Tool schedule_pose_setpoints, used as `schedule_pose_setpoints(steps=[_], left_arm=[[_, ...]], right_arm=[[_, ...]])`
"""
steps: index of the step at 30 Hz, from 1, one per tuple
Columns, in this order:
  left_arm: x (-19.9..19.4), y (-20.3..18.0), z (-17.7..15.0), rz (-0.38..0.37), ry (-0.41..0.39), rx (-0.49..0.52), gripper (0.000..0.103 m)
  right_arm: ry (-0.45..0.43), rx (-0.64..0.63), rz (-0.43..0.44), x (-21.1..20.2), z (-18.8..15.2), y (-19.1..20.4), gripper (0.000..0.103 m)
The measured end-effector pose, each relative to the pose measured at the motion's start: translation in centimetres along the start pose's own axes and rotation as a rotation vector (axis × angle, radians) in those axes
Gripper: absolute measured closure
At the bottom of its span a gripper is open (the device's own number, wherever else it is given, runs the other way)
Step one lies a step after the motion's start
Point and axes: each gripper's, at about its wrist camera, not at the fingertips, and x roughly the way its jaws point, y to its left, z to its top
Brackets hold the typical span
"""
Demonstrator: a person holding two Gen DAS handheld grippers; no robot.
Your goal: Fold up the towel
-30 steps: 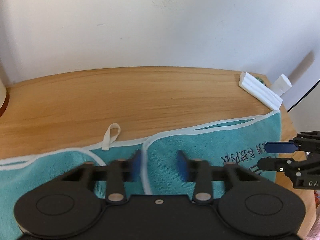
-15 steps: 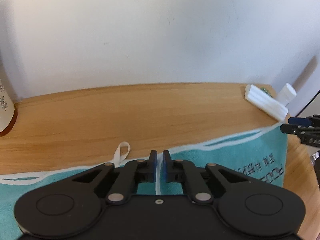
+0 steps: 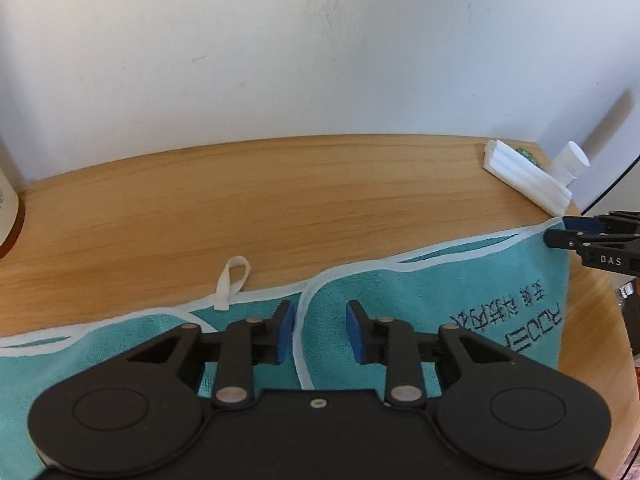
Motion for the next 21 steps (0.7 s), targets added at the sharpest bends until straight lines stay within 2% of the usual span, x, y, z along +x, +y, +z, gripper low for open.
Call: schedule_pose_setpoints(steps=[2, 5, 7, 8, 11, 16, 17, 18, 21], left_arm=[[0.1, -0.2, -0.1, 0.004, -0.005, 0.011, 0.095], [0.2, -0.5, -0.1, 0.004, -0.023, 0.011, 0.101], [-0.1, -0.8, -0.1, 0.024, -0.059, 0.023, 0.101], [-0.3, -1.0, -0.2, 0.042, -0.074, 0.032, 0.101], [-0.2, -1.3, -0.3, 0.081, -0.086, 0.057, 0.101], [-0.5, -1.3, -0.4, 0.138, -0.125, 0.055, 0.101], [-0.5, -1.4, -0.4, 0.144, -0.129, 0.055, 0.101], [-0.5, -1.4, -0.3, 0.153, -0.132, 0.056, 0.101], [-0.2, -1.5, -0.1, 0.177, -0.136, 0.063, 0.101]], right_arm=[[0.001, 0.004, 0.013, 0.0, -0.1, -0.2, 0.061], [0.001, 0.003, 0.012, -0.2, -0.1, -0.6, 0.061], [-0.002, 0.022, 0.026, -0.2, 0.0, -0.9, 0.070], [-0.004, 0.035, 0.037, -0.1, 0.1, -1.2, 0.080], [-0.009, 0.051, 0.040, -0.3, -0.1, -1.3, 0.082], [-0.010, 0.071, 0.002, -0.4, -0.2, -1.5, 0.082], [-0.010, 0.068, -0.014, -0.4, -0.3, -1.4, 0.076], [-0.011, 0.060, -0.038, -0.3, -0.3, -1.1, 0.066], [-0.016, 0.016, -0.064, -0.2, -0.3, -0.5, 0.065]])
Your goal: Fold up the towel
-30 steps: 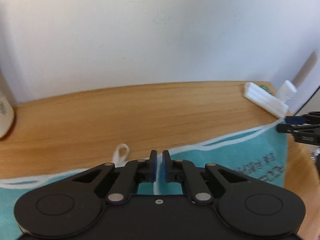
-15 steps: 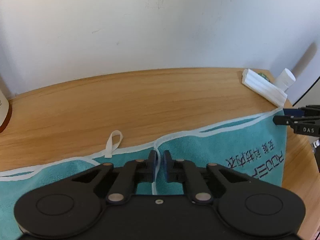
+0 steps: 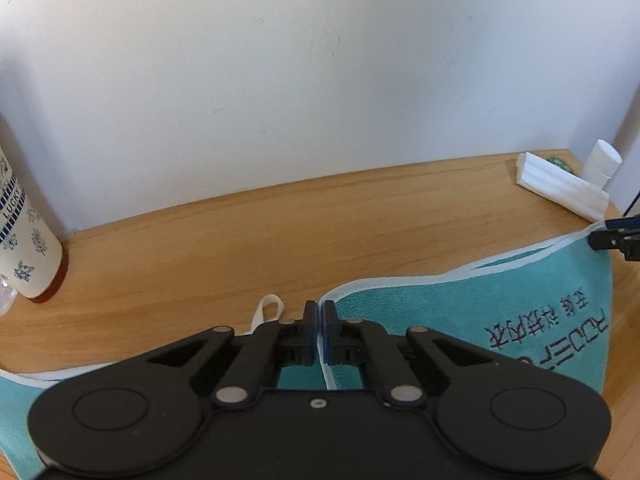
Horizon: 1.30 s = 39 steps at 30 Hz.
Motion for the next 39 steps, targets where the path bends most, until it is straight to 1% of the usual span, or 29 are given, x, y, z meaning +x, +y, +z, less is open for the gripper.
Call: schedule_pose_setpoints(steps=[2, 3, 6, 8, 11, 14, 16, 19, 21, 22, 24, 26, 27, 29, 32, 35, 37, 39], left_arm=[[0.2, 0.0, 0.0, 0.013, 0.004, 0.000, 0.101], [0.3, 0.1, 0.0, 0.016, 0.009, -0.005, 0.101], [0.6, 0.3, 0.0, 0.015, 0.023, -0.023, 0.101], [0.7, 0.2, 0.1, 0.015, 0.035, -0.022, 0.101], [0.7, 0.1, 0.0, 0.015, 0.052, -0.005, 0.100], [0.1, 0.5, 0.0, 0.005, 0.077, -0.030, 0.099], [-1.7, 0.7, -0.4, -0.041, 0.089, -0.038, 0.099], [-4.3, 0.3, -1.6, -0.133, 0.114, -0.018, 0.099], [-6.1, -0.9, -3.2, -0.199, 0.165, 0.021, 0.099], [-6.9, -1.7, -4.2, -0.230, 0.187, 0.045, 0.099], [-7.8, -2.8, -5.8, -0.272, 0.223, 0.080, 0.099], [-8.2, -4.0, -7.5, -0.308, 0.272, 0.112, 0.099], [-8.2, -4.6, -8.5, -0.320, 0.305, 0.130, 0.099], [-8.1, -5.3, -9.7, -0.318, 0.333, 0.156, 0.099], [-8.2, -5.7, -10.5, -0.302, 0.338, 0.184, 0.099], [-8.3, -5.5, -10.5, -0.297, 0.356, 0.171, 0.099], [-8.5, -5.7, -10.7, -0.291, 0.359, 0.188, 0.099], [-8.6, -5.6, -10.7, -0.288, 0.360, 0.177, 0.099]], right_arm=[[-0.007, -0.002, -0.021, -0.2, 0.2, 0.0, 0.065], [-0.028, 0.000, -0.030, -0.5, 0.3, 0.2, 0.065], [-0.074, 0.005, -0.009, -0.9, 0.3, 0.7, 0.065], [-0.059, 0.002, 0.019, -0.8, 0.4, 1.0, 0.066], [-0.003, -0.064, 0.011, 0.6, 0.1, 1.8, 0.068], [-0.025, -0.085, 0.000, 1.0, 0.1, 1.8, 0.067], [-0.023, -0.091, -0.005, 1.1, 0.3, 1.8, 0.067], [-0.029, -0.122, -0.024, 1.0, 0.3, 2.1, 0.067], [-0.018, -0.104, -0.023, 0.4, 0.3, 2.1, 0.066], [-0.024, -0.094, 0.001, -0.1, 0.1, 2.3, 0.065], [-0.037, -0.079, 0.088, -1.9, -0.7, 3.2, 0.065], [-0.015, -0.119, 0.143, -2.2, -1.5, 4.3, 0.065], [0.003, -0.137, 0.172, -2.1, -1.8, 4.9, 0.068], [0.034, -0.170, 0.195, -1.3, -2.0, 6.3, 0.067], [0.028, -0.194, 0.165, -0.3, -1.5, 6.4, 0.067], [0.025, -0.209, 0.136, 0.6, -1.2, 5.8, 0.058], [0.046, -0.185, 0.146, 1.7, -0.6, 4.8, 0.055], [0.052, -0.204, 0.143, 1.8, -0.1, 4.7, 0.053]])
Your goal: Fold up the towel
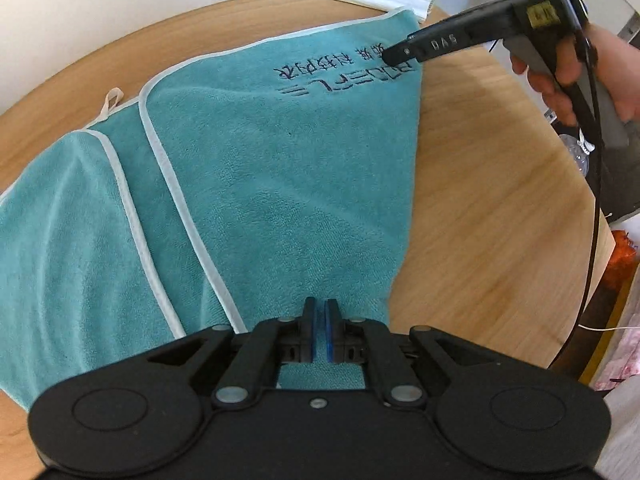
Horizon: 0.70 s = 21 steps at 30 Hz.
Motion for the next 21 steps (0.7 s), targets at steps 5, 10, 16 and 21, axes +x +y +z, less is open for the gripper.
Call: schedule_pose_setpoints(steps=[5, 10, 16, 21], left_arm=[[-2.3, 2.5, -0.2, -0.030, -0.034, -0.117, 0.097], [-7.9, 8.5, -1.2, 0.015, -0.197, -0.232, 0.077], [-12.6, 21.3, -3.1, 0.277, -0.284, -0.446, 0.072], [-12.8, 29.7, -3.3, 0.370, -0.302, -0.582, 0.069]], right_arm=[[0.009, -0.024, -0.085, -0.6, 0.9, 1.3, 0.056], [-0.118, 0.023, 0.117, -4.0, 4.5, 5.8, 0.054], [-0.112, 0.076, 0.345, -0.5, 9.1, 12.9, 0.054], [-0.034, 0.079, 0.385, 3.5, 11.4, 17.5, 0.054]])
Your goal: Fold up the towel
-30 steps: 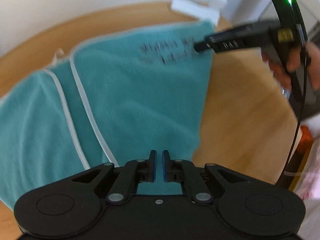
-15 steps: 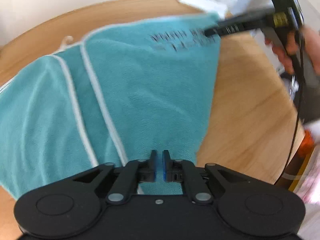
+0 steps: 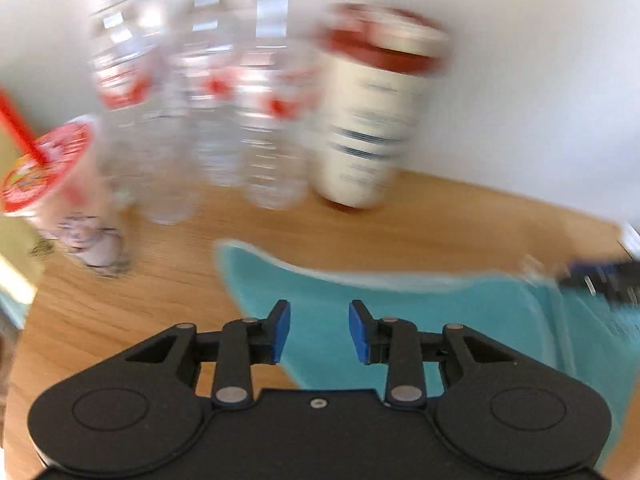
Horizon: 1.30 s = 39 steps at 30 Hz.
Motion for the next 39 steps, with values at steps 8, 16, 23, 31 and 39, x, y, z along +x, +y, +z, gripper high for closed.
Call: schedule_pose_setpoints(steps=[8, 16, 23, 31, 39], left_arm=[[4.7, 3.2, 1.8, 0.053, 0.028, -0.043, 0.062], [6.8, 3.1, 1.5, 0.009, 0.024, -0.036, 0.068], [6.7, 2.6, 1.3, 0.046, 0.016, -0.003, 0.082], [6.7, 0.5, 1.5, 0.108, 0.003, 0.074, 0.081], [6.0, 1.4, 2.2, 0.089, 0.012, 0.026, 0.079]], right_arm=[[0.086, 0.012, -0.008, 2.4, -0.6, 2.1, 0.077], [0.107, -0.007, -0.047, 2.4, -1.2, 2.9, 0.094], [0.024, 0.077, -0.063, 0.3, -1.4, 1.8, 0.098], [0.033, -0.101, -0.306, 1.3, -2.5, 4.0, 0.074], [-0.002, -0.138, -0.230, -2.2, -3.3, 5.2, 0.076]])
